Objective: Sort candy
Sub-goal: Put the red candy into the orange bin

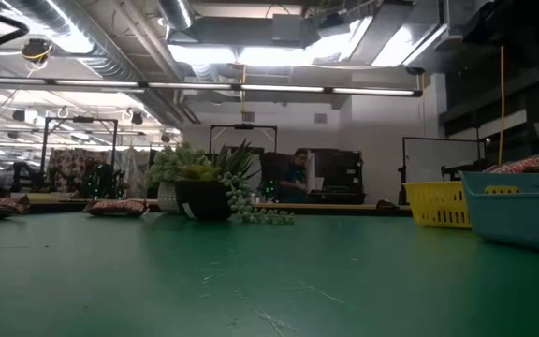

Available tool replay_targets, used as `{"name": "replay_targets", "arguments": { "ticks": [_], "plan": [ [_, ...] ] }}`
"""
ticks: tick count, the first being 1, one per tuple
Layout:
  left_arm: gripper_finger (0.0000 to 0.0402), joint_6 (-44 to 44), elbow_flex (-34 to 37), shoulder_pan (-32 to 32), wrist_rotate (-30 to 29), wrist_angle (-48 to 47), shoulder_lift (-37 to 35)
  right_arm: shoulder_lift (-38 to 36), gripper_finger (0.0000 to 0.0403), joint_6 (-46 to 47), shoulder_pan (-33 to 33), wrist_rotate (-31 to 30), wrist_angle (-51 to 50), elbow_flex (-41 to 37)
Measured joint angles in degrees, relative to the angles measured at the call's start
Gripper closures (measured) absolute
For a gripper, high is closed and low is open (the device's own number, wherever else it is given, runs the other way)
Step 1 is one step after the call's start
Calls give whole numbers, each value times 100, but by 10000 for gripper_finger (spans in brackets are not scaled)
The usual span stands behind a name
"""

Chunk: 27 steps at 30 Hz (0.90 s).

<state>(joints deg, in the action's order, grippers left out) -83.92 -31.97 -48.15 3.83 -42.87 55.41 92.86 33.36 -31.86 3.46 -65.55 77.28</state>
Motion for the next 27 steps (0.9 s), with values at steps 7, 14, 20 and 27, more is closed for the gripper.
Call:
{"name": "replay_targets", "arguments": {
  "ticks": [7, 14, 20, 27],
  "plan": [
    [195, -13, 0, -362, 233, 61, 675, 0, 219, 0, 0, 0, -3, 0],
    [195, -9, 2, -419, 436, 484, 1322, 0, 219, 0, 0, 0, -5, 0],
    [195, -4, 0, -421, 444, 712, 1935, 0, 219, 0, 0, 0, -5, 0],
    [195, -13, -55, -415, 528, 743, 2344, 0, 219, 0, -2, 2, -5, 0]
  ]
}}
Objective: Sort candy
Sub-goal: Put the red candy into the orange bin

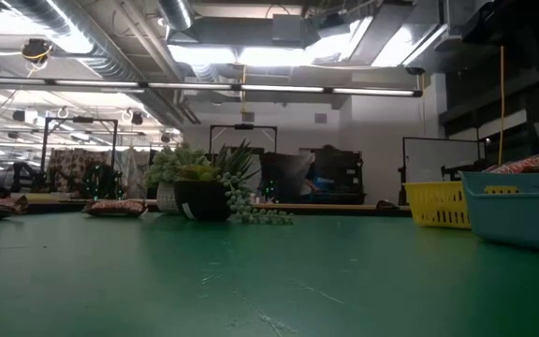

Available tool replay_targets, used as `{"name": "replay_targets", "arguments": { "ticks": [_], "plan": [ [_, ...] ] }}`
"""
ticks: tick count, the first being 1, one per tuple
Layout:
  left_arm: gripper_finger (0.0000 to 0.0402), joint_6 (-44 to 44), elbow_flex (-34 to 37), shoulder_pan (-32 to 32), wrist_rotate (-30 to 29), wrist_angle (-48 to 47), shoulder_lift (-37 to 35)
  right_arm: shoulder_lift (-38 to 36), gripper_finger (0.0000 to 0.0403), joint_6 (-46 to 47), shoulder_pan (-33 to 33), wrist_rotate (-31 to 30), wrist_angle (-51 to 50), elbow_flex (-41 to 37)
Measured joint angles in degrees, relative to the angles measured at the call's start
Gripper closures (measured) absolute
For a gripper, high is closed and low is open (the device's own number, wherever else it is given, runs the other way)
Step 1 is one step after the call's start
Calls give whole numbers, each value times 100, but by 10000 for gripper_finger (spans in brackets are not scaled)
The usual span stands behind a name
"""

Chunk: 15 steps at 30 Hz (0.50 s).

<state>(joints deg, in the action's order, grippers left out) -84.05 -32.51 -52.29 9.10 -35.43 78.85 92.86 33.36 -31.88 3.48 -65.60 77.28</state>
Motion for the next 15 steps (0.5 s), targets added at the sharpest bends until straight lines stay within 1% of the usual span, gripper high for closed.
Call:
{"name": "replay_targets", "arguments": {
  "ticks": [3, 5, 15],
  "plan": [
    [202, -3, 1, 0, -15, -17, -4, 0, 219, 0, 2, 0, 0, 0],
    [216, -4, 7, 0, -19, -28, -4, 0, 219, 0, 1, 3, -1, 0],
    [324, -3, 35, 0, -42, 3, 2, 0, 219, 0, 1, 12, -2, 0]
  ]
}}
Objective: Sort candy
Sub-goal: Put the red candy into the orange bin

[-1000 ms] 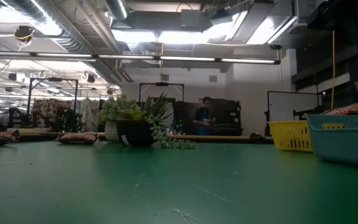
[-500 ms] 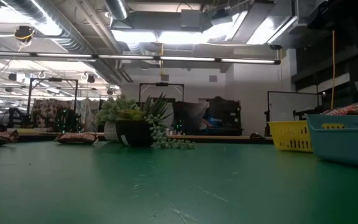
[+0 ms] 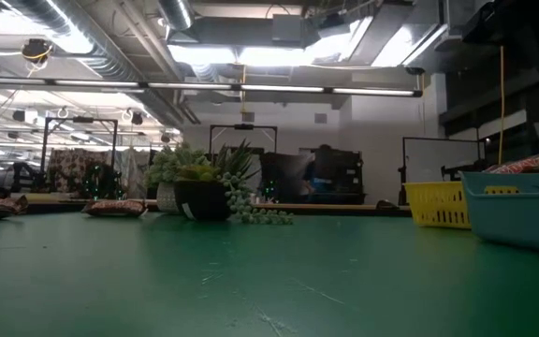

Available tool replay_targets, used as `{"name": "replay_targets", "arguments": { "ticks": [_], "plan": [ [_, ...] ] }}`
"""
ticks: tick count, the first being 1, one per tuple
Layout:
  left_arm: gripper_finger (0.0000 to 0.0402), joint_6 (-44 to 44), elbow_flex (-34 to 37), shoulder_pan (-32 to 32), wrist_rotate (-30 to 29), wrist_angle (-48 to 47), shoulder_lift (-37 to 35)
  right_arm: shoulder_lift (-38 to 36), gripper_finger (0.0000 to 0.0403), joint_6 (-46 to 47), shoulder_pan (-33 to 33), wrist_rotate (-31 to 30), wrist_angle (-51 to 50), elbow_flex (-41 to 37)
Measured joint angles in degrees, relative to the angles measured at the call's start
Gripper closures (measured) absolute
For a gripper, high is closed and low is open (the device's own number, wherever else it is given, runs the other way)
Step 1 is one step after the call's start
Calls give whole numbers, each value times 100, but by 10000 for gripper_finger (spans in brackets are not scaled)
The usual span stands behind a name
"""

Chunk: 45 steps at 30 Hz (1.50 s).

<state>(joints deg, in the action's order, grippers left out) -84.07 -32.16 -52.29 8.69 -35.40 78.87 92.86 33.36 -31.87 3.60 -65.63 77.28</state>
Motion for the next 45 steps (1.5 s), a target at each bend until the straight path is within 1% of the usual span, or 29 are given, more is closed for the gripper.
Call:
{"name": "replay_targets", "arguments": {
  "ticks": [7, 9, 16, 22, 25, 32, 35, 38, 42, 45],
  "plan": [
    [386, 2, 8, 0, -21, 89, 9, 0, 219, -1, 2, 2, 0, 0],
    [397, 2, -5, 0, -36, 103, 10, 0, 219, -2, 1, 4, 0, 0],
    [400, 242, -351, 4, -217, 76, 63, 4, 219, -59, 2, 4, -64, 90],
    [400, 402, -752, 18, -203, 52, 50, 4, 219, -119, 2, -108, -48, 642],
    [401, 604, -945, 143, -329, 53, 42, 4, 219, -311, -1, -161, 18, 919],
    [401, 1366, -1351, 762, -1082, 104, 33, 4, 219, -1000, -3, -1185, 766, 1019],
    [401, 1755, -1452, 1135, -1293, 565, 28, 4, 219, -1575, 2, -1506, 1359, 1019],
    [401, 2294, -1464, 1511, -1327, 1406, 28, 4, 219, -2325, 2, -1710, 2128, 1019],
    [401, 3002, -1467, 1962, -1325, 2616, 26, 4, 219, -3263, 2, -1691, 3170, 1019],
    [401, 3457, -1469, 2239, -1312, 3465, 24, 4, 219, -3853, 2, -1651, 3691, 1019]
  ]
}}
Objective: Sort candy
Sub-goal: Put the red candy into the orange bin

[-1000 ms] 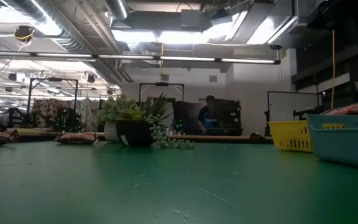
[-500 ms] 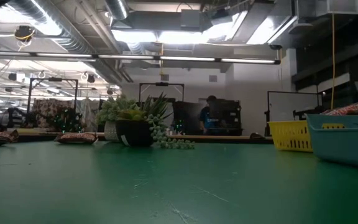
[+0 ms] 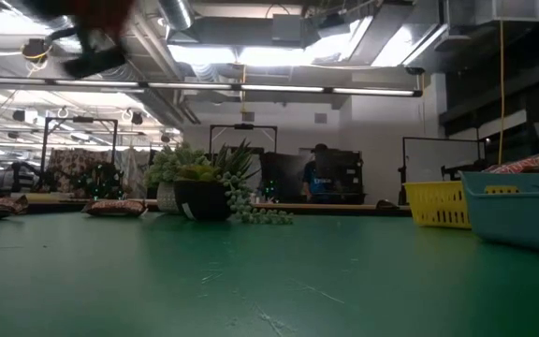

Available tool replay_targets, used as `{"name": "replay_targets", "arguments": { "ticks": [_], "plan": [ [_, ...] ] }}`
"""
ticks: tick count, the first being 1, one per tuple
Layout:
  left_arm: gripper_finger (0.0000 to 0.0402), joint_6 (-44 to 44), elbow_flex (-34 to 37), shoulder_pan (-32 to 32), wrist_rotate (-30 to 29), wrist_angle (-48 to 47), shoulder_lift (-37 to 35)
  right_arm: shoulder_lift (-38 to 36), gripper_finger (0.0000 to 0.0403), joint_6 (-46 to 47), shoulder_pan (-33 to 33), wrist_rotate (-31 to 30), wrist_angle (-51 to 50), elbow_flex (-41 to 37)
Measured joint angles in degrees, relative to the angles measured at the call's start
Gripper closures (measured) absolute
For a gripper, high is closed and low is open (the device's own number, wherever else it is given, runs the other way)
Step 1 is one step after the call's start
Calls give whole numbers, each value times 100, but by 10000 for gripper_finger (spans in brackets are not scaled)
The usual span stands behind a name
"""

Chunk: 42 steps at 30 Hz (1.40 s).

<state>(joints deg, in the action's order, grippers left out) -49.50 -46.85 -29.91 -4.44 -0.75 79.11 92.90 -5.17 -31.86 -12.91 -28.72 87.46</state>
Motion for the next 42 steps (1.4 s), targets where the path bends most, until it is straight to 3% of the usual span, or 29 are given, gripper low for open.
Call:
{"name": "replay_targets", "arguments": {
  "ticks": [8, 18, 26, 32, 42],
  "plan": [
    [401, 902, -4, 549, 79, 1315, 0, 26, 219, -1326, 76, 13, 922, 0],
    [401, 1323, -9, 806, -100, 1705, -4, 382, 219, -1257, 554, -72, 1546, 4],
    [401, 1416, -9, 804, -93, 1700, -4, 382, 219, -401, 911, -114, 1515, 0],
    [401, 1427, -9, 804, -88, 1700, -4, 459, 219, -80, 1176, 812, 1376, 2],
    [401, 1425, -9, 804, -93, 1683, -7, 749, 219, -59, 1281, 1359, 1087, -3]
  ]
}}
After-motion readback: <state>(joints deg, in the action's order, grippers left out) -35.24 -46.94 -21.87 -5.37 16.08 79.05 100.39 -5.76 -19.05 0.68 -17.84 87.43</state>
